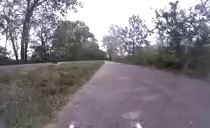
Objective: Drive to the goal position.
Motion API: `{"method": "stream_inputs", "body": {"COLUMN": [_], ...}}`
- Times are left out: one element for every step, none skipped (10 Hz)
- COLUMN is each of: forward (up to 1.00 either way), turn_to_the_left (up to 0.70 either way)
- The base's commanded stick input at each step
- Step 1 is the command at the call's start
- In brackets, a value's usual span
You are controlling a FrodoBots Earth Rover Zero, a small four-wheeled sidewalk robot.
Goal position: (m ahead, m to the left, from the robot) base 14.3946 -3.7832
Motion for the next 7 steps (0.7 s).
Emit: {"method": "stream_inputs", "body": {"forward": [1.00, 1.00, 1.00, 1.00, 1.00, 1.00, 1.00], "turn_to_the_left": [0.00, 0.00, 0.00, 0.00, 0.00, 0.00, 0.00]}}
